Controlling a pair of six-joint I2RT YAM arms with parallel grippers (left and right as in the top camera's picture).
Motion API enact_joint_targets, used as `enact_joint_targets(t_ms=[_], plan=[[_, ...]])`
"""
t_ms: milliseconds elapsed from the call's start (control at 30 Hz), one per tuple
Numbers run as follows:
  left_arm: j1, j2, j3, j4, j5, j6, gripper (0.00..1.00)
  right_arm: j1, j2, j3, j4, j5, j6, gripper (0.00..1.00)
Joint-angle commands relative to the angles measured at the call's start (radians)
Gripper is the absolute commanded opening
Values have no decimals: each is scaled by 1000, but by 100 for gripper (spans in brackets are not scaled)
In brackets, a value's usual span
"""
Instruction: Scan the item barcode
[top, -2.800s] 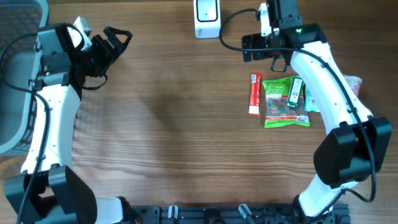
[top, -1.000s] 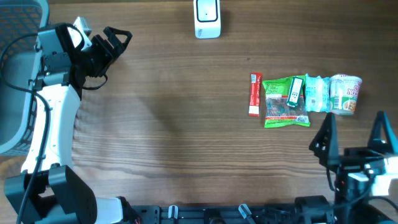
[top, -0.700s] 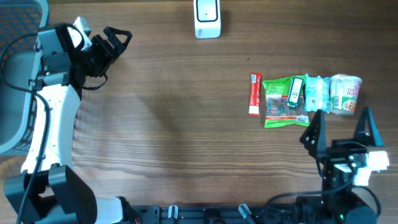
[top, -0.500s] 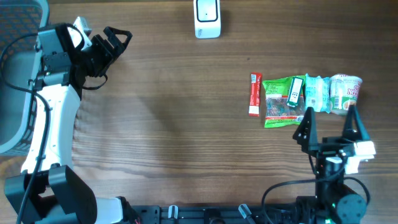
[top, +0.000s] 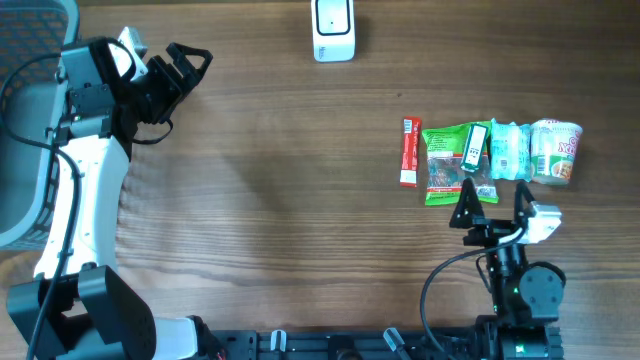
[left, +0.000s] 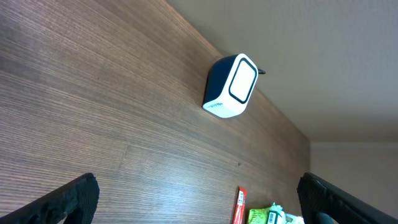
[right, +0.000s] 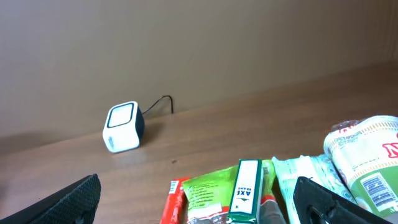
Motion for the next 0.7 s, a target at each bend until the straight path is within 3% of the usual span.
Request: enact_joint_targets(t_ms=[0,433,667], plan=[[3,8,8,3,-4,-1,100,-5,-14,-2,3,-21,-29,100],[3,8,8,2,-3,-1,100,-5,-14,-2,3,-20,-21,100],[3,8,8,2,-4,-1,100,-5,-14,-1,6,-23,-208,100]])
